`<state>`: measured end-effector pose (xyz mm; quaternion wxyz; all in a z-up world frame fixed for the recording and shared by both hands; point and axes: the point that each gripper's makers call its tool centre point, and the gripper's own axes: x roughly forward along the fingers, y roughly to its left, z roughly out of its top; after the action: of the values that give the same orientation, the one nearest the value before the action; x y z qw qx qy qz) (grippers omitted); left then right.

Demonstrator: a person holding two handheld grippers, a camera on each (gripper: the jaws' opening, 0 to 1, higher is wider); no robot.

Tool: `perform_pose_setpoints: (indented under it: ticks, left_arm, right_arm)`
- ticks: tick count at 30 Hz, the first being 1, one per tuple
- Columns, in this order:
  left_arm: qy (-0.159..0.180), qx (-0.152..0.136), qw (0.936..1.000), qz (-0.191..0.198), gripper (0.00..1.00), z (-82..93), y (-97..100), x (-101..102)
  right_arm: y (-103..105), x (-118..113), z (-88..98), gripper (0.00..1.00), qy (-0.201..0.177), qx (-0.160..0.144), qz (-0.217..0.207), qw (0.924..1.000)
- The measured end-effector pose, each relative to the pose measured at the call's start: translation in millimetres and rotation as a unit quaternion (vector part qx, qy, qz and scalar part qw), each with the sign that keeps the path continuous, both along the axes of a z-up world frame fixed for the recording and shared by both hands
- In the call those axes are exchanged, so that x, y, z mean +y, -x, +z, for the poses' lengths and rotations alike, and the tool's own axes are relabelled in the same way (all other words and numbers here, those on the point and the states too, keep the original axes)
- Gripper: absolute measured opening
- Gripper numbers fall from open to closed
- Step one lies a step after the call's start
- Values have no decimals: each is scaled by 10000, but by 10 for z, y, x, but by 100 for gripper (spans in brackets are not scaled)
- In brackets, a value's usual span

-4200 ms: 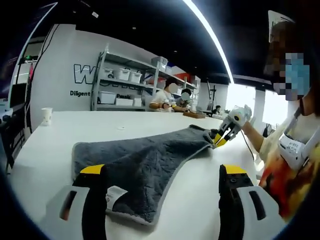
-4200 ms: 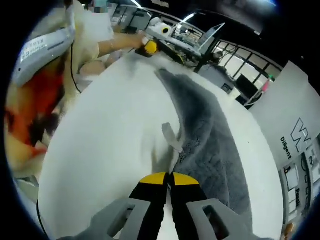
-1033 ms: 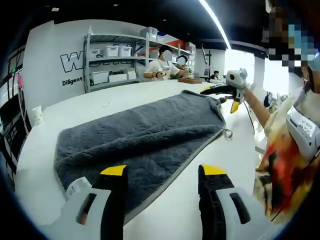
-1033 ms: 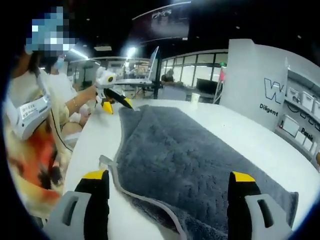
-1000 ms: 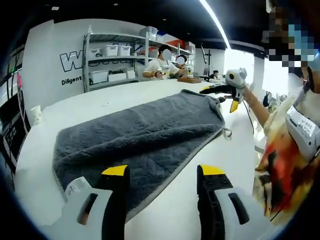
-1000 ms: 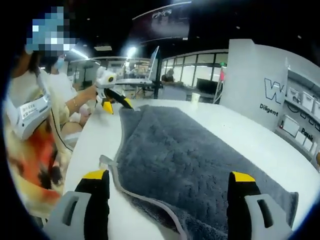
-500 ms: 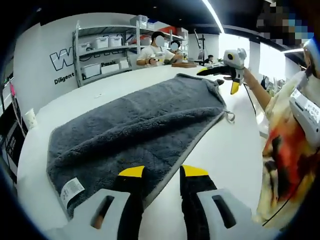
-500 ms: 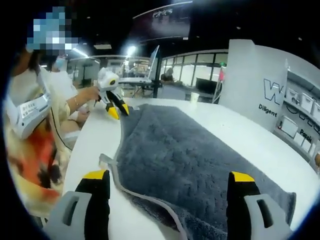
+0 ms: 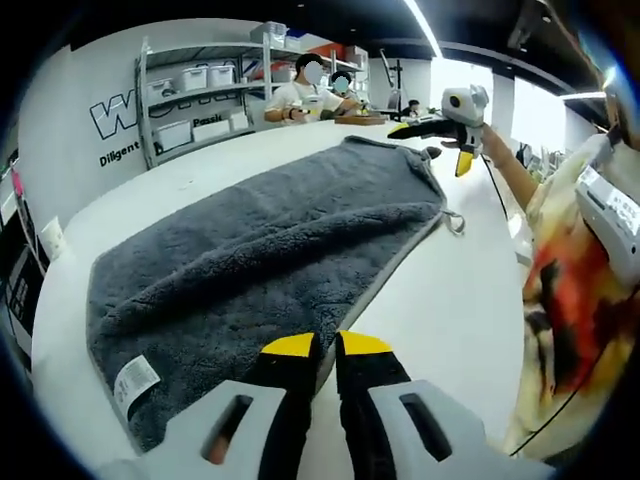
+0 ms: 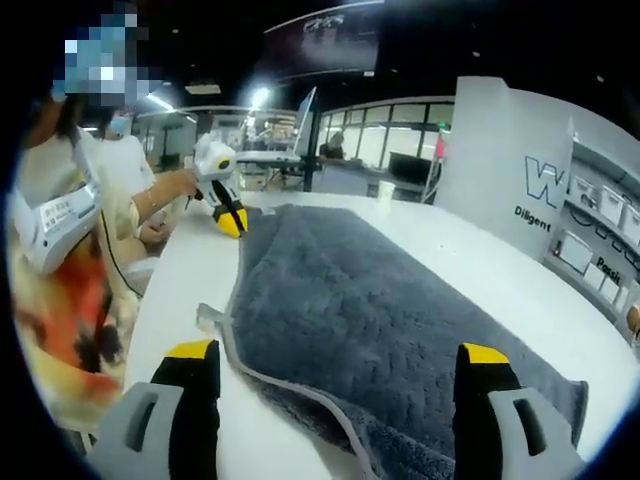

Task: Open the folded towel by lifting each exposed corner and separating the folded layers until the towel lies flat within the target outline without major curled edges

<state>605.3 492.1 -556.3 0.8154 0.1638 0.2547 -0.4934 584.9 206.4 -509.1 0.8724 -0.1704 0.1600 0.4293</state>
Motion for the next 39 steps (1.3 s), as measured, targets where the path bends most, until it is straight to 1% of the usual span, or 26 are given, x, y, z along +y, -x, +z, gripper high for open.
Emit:
perform_pose_setpoints:
  ticks: [5, 19, 28, 32, 34, 37, 39]
  left_arm:
    - [-36, 113, 9999, -45, 4, 3, 70, 30]
    - [-278, 252, 9992, -138, 4, -5, 248, 132]
    - [-364, 280, 9988, -154, 4, -5, 293, 175]
    - [-336, 306, 9989, -151, 5, -7, 298, 172]
    - [-301, 281, 9990, -164, 6, -6, 302, 154]
    - [-277, 189, 9992, -205, 13, -7, 313, 126]
    - [-257, 196, 9991, -270, 18, -7, 352, 93]
  right_arm:
    - [11, 4, -4, 97, 19, 1, 8, 10000]
    - [37, 3, -29, 97, 134, 9, 53, 9999]
    - [71, 2, -65, 97, 201, 27, 65, 9998]
    - [80, -9, -64, 97, 212, 16, 55, 9998]
    - [86, -14, -62, 97, 203, 12, 54, 9998]
    - [95, -20, -72, 97, 216, 25, 56, 9997]
    - [100, -23, -81, 97, 236, 31, 59, 9997]
